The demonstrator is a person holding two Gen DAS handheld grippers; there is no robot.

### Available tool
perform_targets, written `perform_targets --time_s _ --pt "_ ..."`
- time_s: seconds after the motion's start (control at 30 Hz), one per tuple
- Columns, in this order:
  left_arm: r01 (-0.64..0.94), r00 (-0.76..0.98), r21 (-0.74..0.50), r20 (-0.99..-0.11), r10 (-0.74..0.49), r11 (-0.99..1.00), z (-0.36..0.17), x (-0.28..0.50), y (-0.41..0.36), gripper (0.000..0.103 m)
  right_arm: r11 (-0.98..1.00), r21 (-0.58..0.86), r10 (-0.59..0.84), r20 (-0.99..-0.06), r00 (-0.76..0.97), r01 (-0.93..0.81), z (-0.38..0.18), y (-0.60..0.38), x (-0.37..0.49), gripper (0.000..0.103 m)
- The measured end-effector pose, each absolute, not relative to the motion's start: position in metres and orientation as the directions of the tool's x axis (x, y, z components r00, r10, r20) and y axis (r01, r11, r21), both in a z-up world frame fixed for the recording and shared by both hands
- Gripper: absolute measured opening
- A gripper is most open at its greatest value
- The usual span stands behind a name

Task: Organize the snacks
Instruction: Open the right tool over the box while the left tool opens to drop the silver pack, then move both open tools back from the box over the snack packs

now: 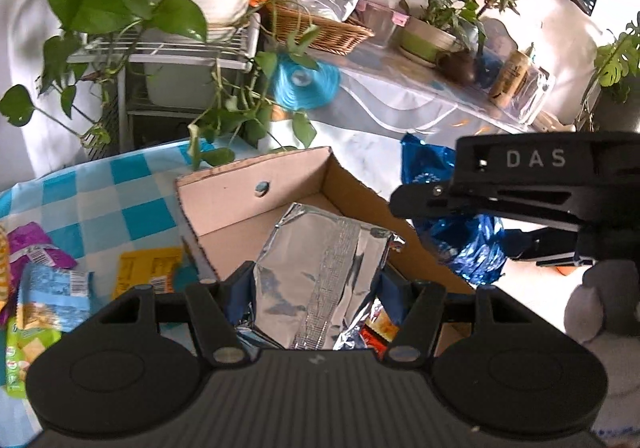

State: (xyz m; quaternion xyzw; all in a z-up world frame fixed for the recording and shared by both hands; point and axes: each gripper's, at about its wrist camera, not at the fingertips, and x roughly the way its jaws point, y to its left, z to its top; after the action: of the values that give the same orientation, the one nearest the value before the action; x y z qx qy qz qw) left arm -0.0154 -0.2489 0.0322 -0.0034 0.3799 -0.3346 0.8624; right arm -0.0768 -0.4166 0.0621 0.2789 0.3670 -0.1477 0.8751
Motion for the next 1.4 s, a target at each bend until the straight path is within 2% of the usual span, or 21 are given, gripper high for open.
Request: perform_targets --time_s 0.1,0.37,0.47,1.0,1.4 --pt "0.585 0.494 -0.237 -0.654 -0.573 0.775 0.032 -0.017 -0.255 0.062 0.793 0.385 -0.057 -0.725 0.686 0.472 0.061 -0.418 -0.076 0.074" --pt "0.599 0.528 -0.180 -0.644 -0.554 0.780 0.043 -0.021 -0.259 0.076 0.765 0.416 -0.065 -0.710 0.701 0.492 0.062 -0.422 -0.078 0.076" --pt "0.597 0.535 -0.168 -0.645 -0.545 0.785 0.046 -0.021 -0.256 0.077 0.762 0.427 -0.055 -0.707 0.705 0.487 0.061 -0.422 -0.078 0.079" --pt "0.572 0.569 -0.101 -0.666 -0.482 0.814 0.052 -0.016 -0.235 0.081 0.781 0.428 -0.031 -0.701 0.712 0.455 0.062 -0.410 -0.068 0.080" --pt "0.540 0.590 -0.102 -0.662 -0.462 0.835 0.057 0.000 -0.189 0.084 0.827 0.410 0.012 -0.696 0.718 0.384 0.062 -0.387 -0.052 0.081"
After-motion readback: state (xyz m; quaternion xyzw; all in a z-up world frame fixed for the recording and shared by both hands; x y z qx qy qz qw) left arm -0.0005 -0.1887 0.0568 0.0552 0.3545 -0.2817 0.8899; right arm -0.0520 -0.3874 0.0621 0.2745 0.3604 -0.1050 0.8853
